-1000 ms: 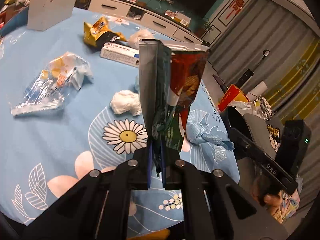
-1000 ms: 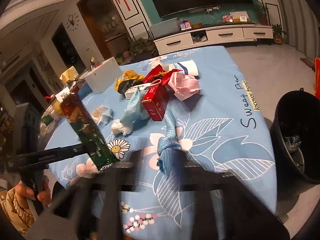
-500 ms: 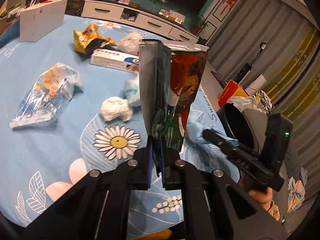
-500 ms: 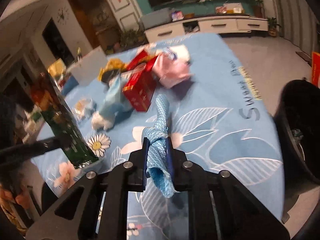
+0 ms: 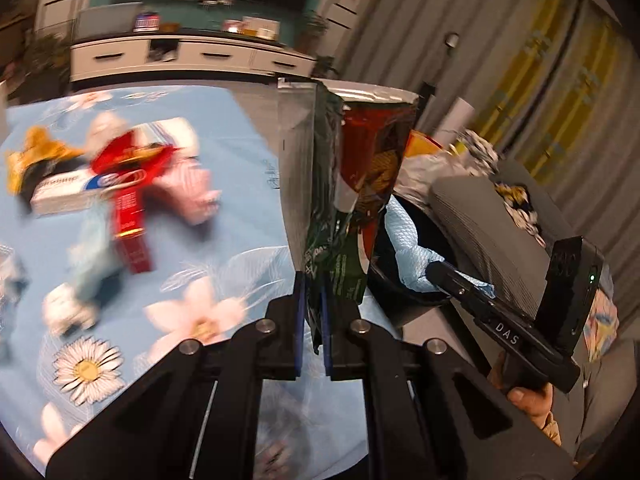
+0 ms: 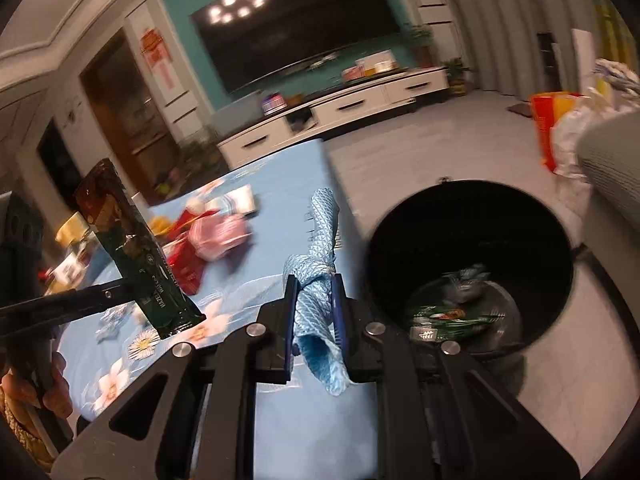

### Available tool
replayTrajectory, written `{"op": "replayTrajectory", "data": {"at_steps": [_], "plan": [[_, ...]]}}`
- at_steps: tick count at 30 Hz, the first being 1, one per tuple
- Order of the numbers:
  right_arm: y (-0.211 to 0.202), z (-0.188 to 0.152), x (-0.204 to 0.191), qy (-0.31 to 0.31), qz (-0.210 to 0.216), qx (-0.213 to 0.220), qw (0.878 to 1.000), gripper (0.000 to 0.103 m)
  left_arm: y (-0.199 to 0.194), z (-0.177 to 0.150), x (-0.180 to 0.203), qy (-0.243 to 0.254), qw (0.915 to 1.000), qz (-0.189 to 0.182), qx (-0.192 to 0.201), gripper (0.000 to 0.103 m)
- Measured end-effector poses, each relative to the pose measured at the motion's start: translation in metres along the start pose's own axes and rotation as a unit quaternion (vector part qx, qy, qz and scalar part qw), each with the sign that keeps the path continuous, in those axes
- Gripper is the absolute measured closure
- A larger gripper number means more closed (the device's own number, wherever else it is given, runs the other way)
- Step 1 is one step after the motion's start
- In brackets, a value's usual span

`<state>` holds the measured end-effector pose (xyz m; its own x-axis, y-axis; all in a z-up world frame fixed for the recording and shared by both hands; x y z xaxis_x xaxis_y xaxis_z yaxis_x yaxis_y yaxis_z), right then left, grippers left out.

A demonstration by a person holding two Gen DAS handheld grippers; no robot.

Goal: Collect trash
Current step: 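Drop the blue cloth into the bin with the right tool while the left tool drops its wrappers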

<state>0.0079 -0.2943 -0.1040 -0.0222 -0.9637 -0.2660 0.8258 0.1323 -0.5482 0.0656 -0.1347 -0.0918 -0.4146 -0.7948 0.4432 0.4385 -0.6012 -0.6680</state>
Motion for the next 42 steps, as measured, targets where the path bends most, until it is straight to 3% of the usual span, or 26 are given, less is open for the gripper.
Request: {"op": "replayTrajectory", "data": {"at_steps": [8,13,15,16,17,18,22,25,28,34,36,42], "plan": [[-0.006,-0.002,0.065,0.072,-0.043,0.013,0.996,0.085,0.069,0.009,0.068,0.04,0.9971,-0.047,-0.044,0.095],[-0.003,-0.008,0.086,0.094,-0.061,0.014,0.994,0.082,0.11,0.008,0.096,0.062,0.9953,-0.04,-0.063,0.094],[0.0,-0.01,0.094,0.113,-0.061,0.014,0.992,0.068,0.123,0.005,0.101,0.07,0.9944,-0.035,-0.071,0.075],[0.001,-0.012,0.099,0.126,-0.06,0.015,0.99,0.055,0.128,0.004,0.101,0.071,0.9944,-0.03,-0.072,0.047],[0.0,-0.014,0.102,0.132,-0.062,0.016,0.989,0.05,0.131,0.003,0.101,0.074,0.9944,-0.025,-0.072,0.036],[-0.001,-0.016,0.105,0.136,-0.065,0.017,0.988,0.05,0.133,0.002,0.099,0.075,0.9944,-0.021,-0.072,0.036],[-0.008,-0.018,0.109,0.142,-0.069,0.019,0.987,0.049,0.133,-0.007,0.086,0.067,0.994,-0.016,-0.085,0.034],[-0.011,-0.02,0.109,0.144,-0.066,0.018,0.987,0.048,0.123,-0.015,0.074,0.058,0.9947,-0.012,-0.085,0.018],[-0.011,-0.021,0.099,0.138,-0.059,0.01,0.989,0.047,0.106,-0.024,0.054,0.052,0.9954,0.005,-0.08,0.01],[-0.002,-0.023,0.062,0.105,-0.037,-0.019,0.994,0.041,0.059,-0.046,-0.016,0.027,0.994,0.081,-0.068,0.003],[0.002,-0.024,0.046,0.093,-0.026,-0.029,0.995,0.038,0.036,-0.055,-0.048,0.012,0.9911,0.117,-0.062,0.003],[0.019,-0.027,-0.021,0.029,0.007,-0.066,0.997,0.036,-0.032,-0.074,-0.123,-0.039,0.9832,0.176,-0.03,0.003]]}}
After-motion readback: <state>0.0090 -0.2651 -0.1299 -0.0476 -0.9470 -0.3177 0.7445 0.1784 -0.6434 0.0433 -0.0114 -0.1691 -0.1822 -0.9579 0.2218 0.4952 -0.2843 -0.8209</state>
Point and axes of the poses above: each gripper's, at about its wrist camera, not at the fingertips, and y roughly the way its jaws point, x to its right, z to its top, the point moved 9 cm from there along y, roughly the way its jaws point, and after that the axes turned 8 degrees about -y, right-handed, at the moved point
